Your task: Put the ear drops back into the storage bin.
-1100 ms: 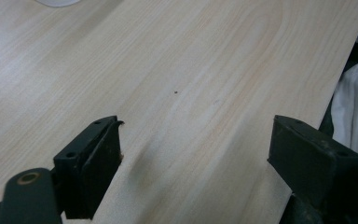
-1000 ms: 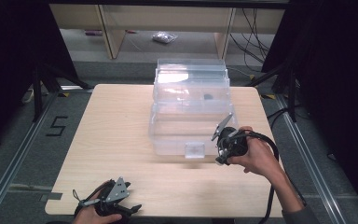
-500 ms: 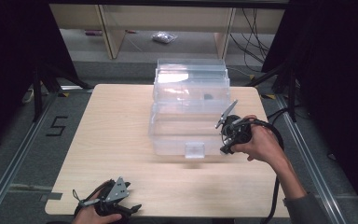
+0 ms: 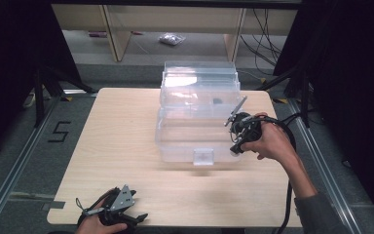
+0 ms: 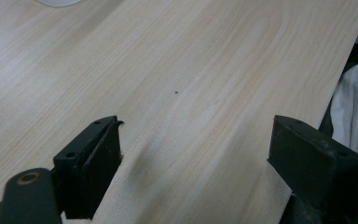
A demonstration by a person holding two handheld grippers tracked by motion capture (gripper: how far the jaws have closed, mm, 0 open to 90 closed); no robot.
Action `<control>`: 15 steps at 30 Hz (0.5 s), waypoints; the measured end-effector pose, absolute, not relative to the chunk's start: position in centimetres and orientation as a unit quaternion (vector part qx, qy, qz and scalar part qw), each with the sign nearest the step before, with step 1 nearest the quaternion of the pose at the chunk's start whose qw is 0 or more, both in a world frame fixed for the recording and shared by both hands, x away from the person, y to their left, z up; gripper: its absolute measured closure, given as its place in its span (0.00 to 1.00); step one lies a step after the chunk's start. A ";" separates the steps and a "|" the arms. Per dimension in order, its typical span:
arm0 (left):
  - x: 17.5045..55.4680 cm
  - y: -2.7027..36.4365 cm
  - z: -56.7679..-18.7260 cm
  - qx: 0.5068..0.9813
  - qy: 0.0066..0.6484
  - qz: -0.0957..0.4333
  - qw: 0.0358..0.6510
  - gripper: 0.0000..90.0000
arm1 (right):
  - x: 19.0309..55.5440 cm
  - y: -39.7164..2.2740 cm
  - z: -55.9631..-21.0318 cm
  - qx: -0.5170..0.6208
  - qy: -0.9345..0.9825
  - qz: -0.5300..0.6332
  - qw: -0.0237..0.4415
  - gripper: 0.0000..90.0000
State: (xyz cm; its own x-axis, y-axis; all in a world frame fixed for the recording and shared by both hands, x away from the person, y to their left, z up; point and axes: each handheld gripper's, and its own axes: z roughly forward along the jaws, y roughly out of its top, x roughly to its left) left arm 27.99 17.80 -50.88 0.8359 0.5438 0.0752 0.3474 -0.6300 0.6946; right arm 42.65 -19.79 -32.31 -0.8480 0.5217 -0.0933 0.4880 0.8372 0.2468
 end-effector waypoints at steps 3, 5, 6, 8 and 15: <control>28.0 17.8 -50.9 0.892 0.249 0.141 0.350 0.18 | 43.3 -19.7 -32.2 0.263 0.956 0.106 0.079 0.67; 28.0 17.8 -50.9 0.892 0.250 0.140 0.350 0.18 | 43.6 -19.7 -32.1 0.269 0.954 0.105 0.080 0.67; 28.0 17.8 -50.9 0.892 0.250 0.140 0.350 0.18 | 43.6 -19.7 -32.1 0.269 0.954 0.105 0.080 0.67; 28.0 17.8 -50.9 0.892 0.250 0.140 0.350 0.18 | 44.0 -19.7 -32.0 0.267 0.955 0.103 0.080 0.67; 28.0 17.8 -50.9 0.892 0.248 0.140 0.352 0.18 | 45.7 -19.9 -31.9 0.282 0.951 0.101 0.078 0.67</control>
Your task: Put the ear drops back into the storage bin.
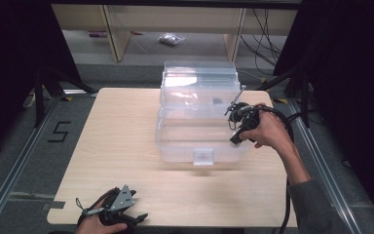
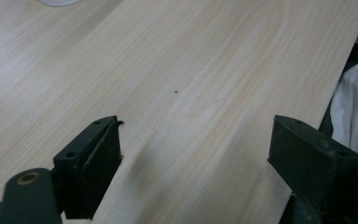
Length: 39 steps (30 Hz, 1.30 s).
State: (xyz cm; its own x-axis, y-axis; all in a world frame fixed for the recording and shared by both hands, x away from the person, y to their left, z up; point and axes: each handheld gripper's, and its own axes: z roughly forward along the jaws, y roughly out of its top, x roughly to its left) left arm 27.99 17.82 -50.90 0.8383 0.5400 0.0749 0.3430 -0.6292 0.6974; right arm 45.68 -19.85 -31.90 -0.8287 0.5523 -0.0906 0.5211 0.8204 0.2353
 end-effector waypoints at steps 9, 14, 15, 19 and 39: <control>28.1 17.9 -50.8 0.894 0.243 0.143 0.349 0.18 | 47.6 -20.0 -32.8 0.307 0.945 0.091 0.067 0.67; 28.1 17.9 -50.8 0.894 0.243 0.144 0.349 0.18 | 48.9 -20.0 -33.8 0.311 0.945 0.085 0.061 0.67; 28.1 17.9 -50.8 0.894 0.243 0.143 0.349 0.18 | 49.2 -20.0 -34.2 0.319 0.942 0.083 0.056 0.67; 28.1 17.9 -50.8 0.893 0.242 0.141 0.351 0.18 | 49.9 -20.1 -34.9 0.324 0.941 0.079 0.052 0.67; 28.1 17.9 -50.8 0.894 0.242 0.142 0.349 0.18 | 52.5 -20.3 -38.9 0.368 0.928 0.031 0.036 0.67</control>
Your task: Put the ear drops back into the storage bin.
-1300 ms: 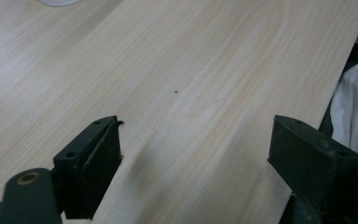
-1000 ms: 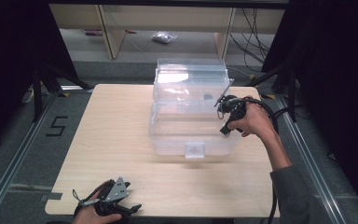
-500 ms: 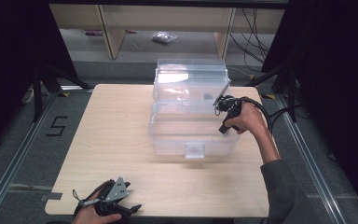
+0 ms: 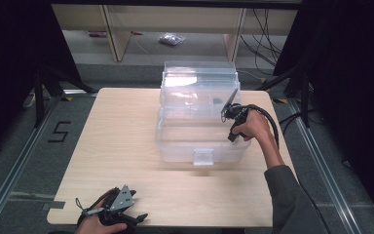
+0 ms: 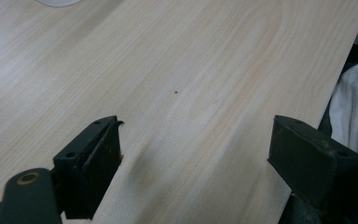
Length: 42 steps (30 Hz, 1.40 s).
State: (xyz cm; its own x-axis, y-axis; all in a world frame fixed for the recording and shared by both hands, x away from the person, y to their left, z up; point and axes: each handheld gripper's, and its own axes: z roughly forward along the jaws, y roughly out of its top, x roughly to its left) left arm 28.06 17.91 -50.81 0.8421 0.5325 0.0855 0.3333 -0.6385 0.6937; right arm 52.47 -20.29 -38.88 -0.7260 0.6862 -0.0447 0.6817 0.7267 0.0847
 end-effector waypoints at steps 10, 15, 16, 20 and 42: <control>28.0 17.9 -50.8 0.893 0.245 0.141 0.351 0.18 | 53.1 -20.0 -40.6 0.378 0.925 0.021 0.017 0.67; 28.0 17.8 -50.9 0.892 0.248 0.139 0.351 0.18 | 53.3 -20.4 -41.7 0.378 0.925 0.016 0.017 0.67; 28.0 17.8 -50.9 0.892 0.248 0.139 0.351 0.18 | 53.3 -20.4 -41.7 0.378 0.925 0.016 0.017 0.67; 28.0 17.9 -50.8 0.892 0.249 0.139 0.352 0.18 | 53.4 -20.5 -42.1 0.383 0.923 0.017 0.014 0.67; 28.0 17.8 -50.9 0.892 0.247 0.139 0.351 0.18 | 53.5 -20.9 -42.9 0.375 0.927 0.008 0.017 0.66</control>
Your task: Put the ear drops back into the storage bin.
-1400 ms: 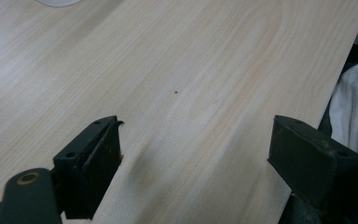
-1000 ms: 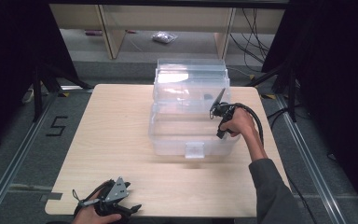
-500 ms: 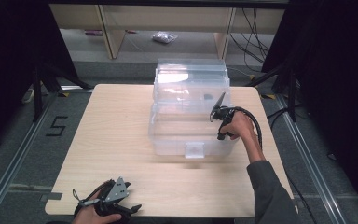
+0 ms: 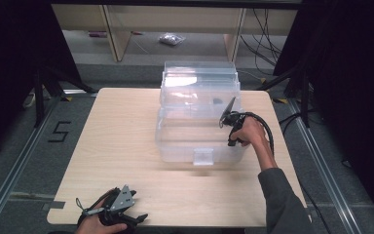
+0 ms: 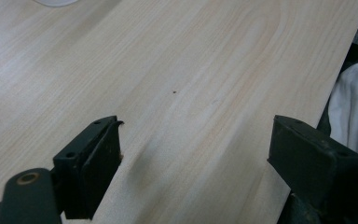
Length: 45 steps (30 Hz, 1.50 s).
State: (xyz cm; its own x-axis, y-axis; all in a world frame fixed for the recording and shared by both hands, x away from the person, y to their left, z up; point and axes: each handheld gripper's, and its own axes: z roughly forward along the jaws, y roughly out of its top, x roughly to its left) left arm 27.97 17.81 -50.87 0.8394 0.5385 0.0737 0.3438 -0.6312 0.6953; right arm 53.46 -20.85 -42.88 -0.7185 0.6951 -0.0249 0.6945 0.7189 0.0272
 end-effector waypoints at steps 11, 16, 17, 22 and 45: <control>27.9 17.8 -50.9 0.892 0.247 0.138 0.352 0.18 | 52.3 -21.0 -40.9 0.403 0.914 0.037 0.023 0.58; 27.9 17.8 -50.9 0.891 0.249 0.139 0.352 0.18 | 51.8 -21.1 -39.6 0.399 0.915 0.049 0.036 0.56; 28.0 17.8 -50.9 0.891 0.248 0.139 0.353 0.18 | 51.7 -21.1 -39.2 0.394 0.917 0.052 0.042 0.55; 28.1 17.9 -50.8 0.894 0.241 0.143 0.350 0.18 | 51.0 -21.2 -38.3 0.380 0.921 0.063 0.062 0.50; 28.1 17.9 -50.8 0.894 0.242 0.143 0.349 0.18 | 47.7 -21.3 -35.6 0.361 0.915 0.164 0.077 0.41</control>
State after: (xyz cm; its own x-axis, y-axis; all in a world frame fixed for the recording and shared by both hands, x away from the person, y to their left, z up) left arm 28.09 17.88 -50.84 0.8420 0.5326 0.0861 0.3338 -0.6396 0.6924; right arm 47.67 -21.33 -35.57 -0.7280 0.6852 -0.0217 0.6350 0.6859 0.3555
